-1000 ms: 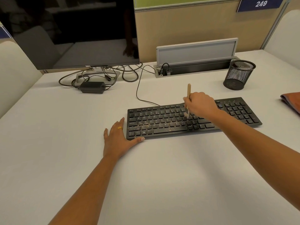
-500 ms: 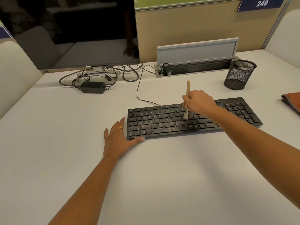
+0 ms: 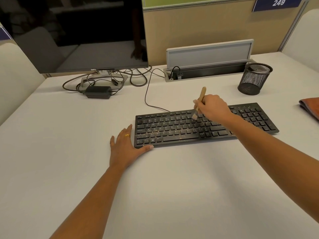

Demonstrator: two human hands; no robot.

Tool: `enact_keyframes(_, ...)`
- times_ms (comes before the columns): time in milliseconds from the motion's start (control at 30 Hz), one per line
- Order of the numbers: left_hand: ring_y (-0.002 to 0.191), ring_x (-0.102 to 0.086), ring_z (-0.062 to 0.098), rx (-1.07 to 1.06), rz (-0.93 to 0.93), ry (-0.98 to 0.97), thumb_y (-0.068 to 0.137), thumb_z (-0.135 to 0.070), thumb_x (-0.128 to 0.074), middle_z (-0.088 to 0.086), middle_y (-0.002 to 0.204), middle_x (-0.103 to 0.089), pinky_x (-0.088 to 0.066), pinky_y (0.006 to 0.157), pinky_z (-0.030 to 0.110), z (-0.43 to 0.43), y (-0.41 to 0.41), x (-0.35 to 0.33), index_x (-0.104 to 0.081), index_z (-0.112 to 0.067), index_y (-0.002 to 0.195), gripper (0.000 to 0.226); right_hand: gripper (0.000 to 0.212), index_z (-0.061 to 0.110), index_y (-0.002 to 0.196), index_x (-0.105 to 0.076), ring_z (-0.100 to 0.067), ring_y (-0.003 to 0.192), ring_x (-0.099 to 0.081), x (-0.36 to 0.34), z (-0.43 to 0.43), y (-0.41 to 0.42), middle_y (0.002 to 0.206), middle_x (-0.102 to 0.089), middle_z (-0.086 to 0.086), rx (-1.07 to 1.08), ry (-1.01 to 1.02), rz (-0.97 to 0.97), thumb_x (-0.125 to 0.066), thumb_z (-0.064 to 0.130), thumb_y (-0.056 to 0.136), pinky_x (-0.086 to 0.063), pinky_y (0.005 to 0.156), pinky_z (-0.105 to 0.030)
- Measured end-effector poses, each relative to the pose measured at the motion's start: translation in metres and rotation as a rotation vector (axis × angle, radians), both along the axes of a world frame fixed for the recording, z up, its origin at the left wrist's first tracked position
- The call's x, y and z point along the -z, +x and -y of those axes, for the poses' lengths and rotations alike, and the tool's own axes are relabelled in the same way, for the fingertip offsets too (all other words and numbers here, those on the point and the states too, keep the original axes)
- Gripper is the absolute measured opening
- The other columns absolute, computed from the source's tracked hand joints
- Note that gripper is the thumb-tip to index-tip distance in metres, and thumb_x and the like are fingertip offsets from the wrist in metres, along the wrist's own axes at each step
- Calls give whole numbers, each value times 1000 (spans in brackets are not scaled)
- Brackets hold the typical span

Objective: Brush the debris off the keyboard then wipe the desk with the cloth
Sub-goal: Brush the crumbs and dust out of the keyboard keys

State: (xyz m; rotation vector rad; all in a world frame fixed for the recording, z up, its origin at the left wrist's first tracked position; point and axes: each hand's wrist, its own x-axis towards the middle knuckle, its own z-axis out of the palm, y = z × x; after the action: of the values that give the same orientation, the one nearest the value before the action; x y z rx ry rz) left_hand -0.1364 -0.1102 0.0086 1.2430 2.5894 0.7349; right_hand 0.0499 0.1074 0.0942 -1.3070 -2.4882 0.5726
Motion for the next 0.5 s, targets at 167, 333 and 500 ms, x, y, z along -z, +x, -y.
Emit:
enact_keyframes(167,145,-17,11,-1,2,-3,53,-80,-53,-1,156,-25,4,118,40,-1,0,0,-19,-19,151,121,36,7,93,-66,-25,84,-64,-3,-3,-1,90,-67,-6,-48,-93,174,-40,32,99,-50,76,-35)
enact_keyframes(333,145,-17,11,-2,-4,-5,54,-79,-55,-1,156,-26,3,119,41,-1,0,1,-19,-19,151,119,32,10,98,-67,-9,59,-51,-6,-8,2,70,-59,3,13,-22,-65,-46,33,97,-36,53,-25)
enact_keyframes(500,145,-18,12,-10,-13,-1,62,-74,-63,-1,156,-26,3,118,40,-1,-1,2,-20,-19,151,113,31,13,96,-69,-7,59,-49,-5,0,11,74,-62,1,-146,-218,-340,-47,35,96,-36,54,-17)
